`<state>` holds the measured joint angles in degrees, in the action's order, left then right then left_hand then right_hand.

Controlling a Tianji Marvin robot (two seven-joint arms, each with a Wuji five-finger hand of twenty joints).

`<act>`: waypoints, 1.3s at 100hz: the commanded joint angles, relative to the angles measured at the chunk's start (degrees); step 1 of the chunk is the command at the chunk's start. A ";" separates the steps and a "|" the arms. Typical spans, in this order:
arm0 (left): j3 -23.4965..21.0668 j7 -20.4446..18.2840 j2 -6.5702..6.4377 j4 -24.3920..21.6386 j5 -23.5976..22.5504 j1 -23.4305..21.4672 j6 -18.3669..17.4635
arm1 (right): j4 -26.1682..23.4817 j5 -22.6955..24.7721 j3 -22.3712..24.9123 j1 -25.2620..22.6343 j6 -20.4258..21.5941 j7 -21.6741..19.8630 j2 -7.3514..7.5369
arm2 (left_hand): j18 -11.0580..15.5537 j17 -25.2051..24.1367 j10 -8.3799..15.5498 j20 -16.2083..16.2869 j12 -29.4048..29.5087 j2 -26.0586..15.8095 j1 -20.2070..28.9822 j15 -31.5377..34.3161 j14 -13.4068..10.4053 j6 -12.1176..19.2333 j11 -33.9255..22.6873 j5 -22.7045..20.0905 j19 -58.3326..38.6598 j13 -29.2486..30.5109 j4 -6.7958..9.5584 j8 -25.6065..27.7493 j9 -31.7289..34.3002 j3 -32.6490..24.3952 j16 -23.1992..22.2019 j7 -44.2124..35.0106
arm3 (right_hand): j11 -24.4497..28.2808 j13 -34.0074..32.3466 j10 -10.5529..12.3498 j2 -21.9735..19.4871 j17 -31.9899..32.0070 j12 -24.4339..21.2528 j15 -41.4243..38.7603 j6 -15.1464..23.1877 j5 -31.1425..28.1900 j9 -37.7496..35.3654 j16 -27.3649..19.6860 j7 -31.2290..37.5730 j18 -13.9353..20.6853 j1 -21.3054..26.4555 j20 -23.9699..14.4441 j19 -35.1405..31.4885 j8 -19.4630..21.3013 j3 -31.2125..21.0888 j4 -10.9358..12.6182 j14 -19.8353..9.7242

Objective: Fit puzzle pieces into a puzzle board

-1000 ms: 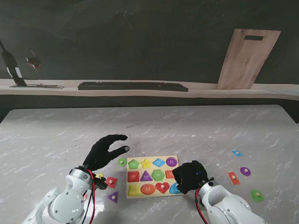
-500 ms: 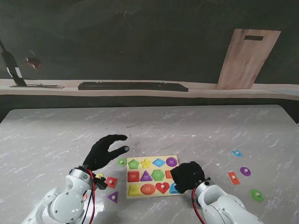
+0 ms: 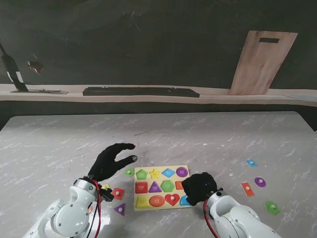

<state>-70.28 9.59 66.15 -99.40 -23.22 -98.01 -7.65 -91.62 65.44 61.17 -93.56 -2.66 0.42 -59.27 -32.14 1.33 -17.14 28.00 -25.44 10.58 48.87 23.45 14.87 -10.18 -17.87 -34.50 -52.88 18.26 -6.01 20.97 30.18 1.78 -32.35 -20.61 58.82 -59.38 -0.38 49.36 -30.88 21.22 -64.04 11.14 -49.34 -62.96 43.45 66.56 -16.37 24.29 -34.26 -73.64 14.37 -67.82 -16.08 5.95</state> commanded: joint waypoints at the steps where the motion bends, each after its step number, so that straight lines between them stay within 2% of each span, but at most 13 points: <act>1: 0.08 -0.10 0.04 -0.03 0.03 -0.05 0.00 | 0.35 0.32 -0.54 -0.27 0.58 -0.41 0.07 | 9.79 -0.13 0.32 -0.68 0.40 -1.72 0.20 -1.72 0.29 0.73 0.95 0.40 0.51 0.69 1.82 -0.54 0.56 0.51 -0.16 1.02 | 1.88 -1.98 -2.07 -0.06 -0.16 0.14 -1.71 1.81 -3.15 -2.04 0.35 1.16 -2.19 2.89 -1.35 -2.17 -0.59 -3.32 1.80 0.71; 41: 0.17 -0.06 0.06 0.00 0.12 0.01 0.13 | 0.15 2.74 -0.17 -0.71 2.82 -1.23 0.60 | 9.79 -0.13 0.21 -0.66 0.42 -1.73 0.31 -1.72 0.34 0.66 0.99 0.34 0.52 0.63 1.83 -0.56 0.53 0.47 -0.16 1.13 | 1.77 -1.55 -1.66 -0.21 0.06 0.07 -1.44 2.62 -2.60 -1.68 0.22 1.20 -1.82 2.71 -1.19 -1.93 -0.45 -3.21 1.89 0.32; 73: 0.30 -0.17 0.05 0.09 0.11 0.11 0.31 | 1.07 2.91 -0.58 -0.03 4.58 -0.39 0.73 | 9.79 -0.13 0.23 -0.65 0.41 -1.77 0.36 -1.76 0.32 0.61 0.96 0.30 0.53 0.59 1.83 -0.53 0.49 0.47 -0.14 1.11 | 1.28 -0.65 -0.70 -1.61 0.48 -0.20 -0.75 3.97 -1.12 -0.46 0.04 1.06 -0.95 2.66 -0.90 -1.39 -0.23 -2.57 1.86 -0.50; 92: 0.32 -0.19 0.05 0.11 0.16 0.15 0.37 | 0.72 3.77 -0.35 -0.26 4.49 -0.93 0.85 | 9.79 -0.13 0.18 -0.64 0.41 -1.71 0.36 -1.72 0.30 0.79 0.91 0.19 0.53 0.64 1.82 -0.47 0.56 0.50 -0.14 1.00 | 1.37 -0.51 -0.49 -2.30 0.53 -0.10 -0.63 3.72 -0.71 -0.34 0.04 0.96 -0.80 1.97 -0.83 -1.28 -0.36 -1.64 1.31 -0.47; 102: 0.30 -0.20 0.05 0.12 0.16 0.15 0.33 | 0.42 5.04 -0.13 -0.59 3.66 -0.91 0.92 | 9.79 -0.13 0.26 -0.64 0.41 -1.79 0.33 -1.71 0.24 0.67 0.91 0.20 0.53 0.65 1.82 -0.46 0.56 0.50 -0.14 0.99 | 2.09 -0.75 -0.71 -2.32 0.53 1.74 -0.99 3.72 -1.11 -0.41 0.21 1.54 -1.27 -2.42 -0.93 -1.48 -0.18 1.33 0.01 -0.17; 112: 0.32 -0.15 0.06 0.16 0.14 0.18 0.32 | 0.12 6.87 0.07 -0.85 2.69 -1.07 1.06 | 9.79 -0.13 0.36 -0.64 0.42 -1.77 0.37 -1.70 0.20 0.74 0.90 0.16 0.53 0.67 1.82 -0.45 0.59 0.49 -0.14 0.95 | 1.77 -0.82 -0.97 -2.78 0.56 2.82 -1.23 2.62 -2.23 -0.62 0.31 0.69 -1.69 -6.53 -1.09 -1.76 0.24 3.38 -0.26 0.13; 114: 0.33 -0.14 0.06 0.18 0.14 0.20 0.31 | 0.10 7.12 0.09 -0.88 2.53 -1.14 1.08 | 9.79 -0.13 0.38 -0.64 0.41 -1.76 0.40 -1.71 0.33 0.72 0.89 0.14 0.53 0.65 1.82 -0.45 0.61 0.48 -0.14 0.94 | 1.47 -0.77 -0.99 -3.07 0.64 3.50 -1.26 2.17 -2.84 -0.66 0.34 -0.61 -1.77 -7.20 -1.14 -1.78 1.65 3.96 0.04 0.21; 119: 0.32 -0.14 0.06 0.19 0.14 0.20 0.28 | 0.08 7.56 0.16 -0.93 2.27 -1.30 1.13 | 9.79 -0.13 0.29 -0.64 0.41 -1.78 0.35 -1.70 0.31 0.77 0.89 0.16 0.53 0.65 1.81 -0.45 0.62 0.50 -0.14 0.95 | 1.34 -0.75 -1.06 -3.82 0.72 3.78 -1.30 1.58 -3.36 -0.65 0.36 -1.34 -1.84 -8.60 -1.17 -1.79 2.15 4.57 0.10 0.35; 128: 0.31 -0.15 0.05 0.18 0.10 0.19 0.26 | -0.01 8.11 0.33 -1.07 2.04 -1.57 1.19 | 9.79 -0.13 0.27 -0.64 0.41 -1.74 0.37 -1.69 0.29 0.70 0.90 0.17 0.53 0.65 1.81 -0.46 0.61 0.50 -0.14 0.98 | 1.08 -0.49 -1.21 -4.90 0.92 4.17 -1.20 0.20 -4.15 -0.38 0.36 -3.70 -1.94 -11.07 -1.22 -1.73 4.40 5.54 1.49 0.42; 130: 0.31 -0.15 0.05 0.18 0.10 0.19 0.27 | -0.09 8.22 0.40 -1.13 2.05 -1.69 1.20 | 9.79 -0.13 0.29 -0.64 0.42 -1.80 0.37 -1.70 0.26 0.69 0.93 0.15 0.53 0.64 1.81 -0.46 0.54 0.49 -0.14 0.97 | 0.97 -0.36 -1.21 -4.78 1.00 4.27 -1.11 -0.07 -4.29 -0.21 0.38 -4.92 -1.93 -11.60 -1.23 -1.66 6.10 5.60 2.32 0.45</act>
<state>-70.08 9.53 66.15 -99.13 -23.22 -97.79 -7.44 -91.86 73.16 61.58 -93.88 -0.57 -0.66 -58.46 -32.14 1.33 -17.18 28.00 -25.44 10.49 48.89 22.92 14.88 -10.18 -17.87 -34.50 -52.87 18.26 -6.00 20.96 30.18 1.78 -32.35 -20.61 59.34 -59.32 -0.36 44.60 -30.45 24.74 -64.05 13.15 -51.67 -62.93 43.44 66.86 -16.37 15.09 -34.26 -73.64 19.21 -62.93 -15.12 5.95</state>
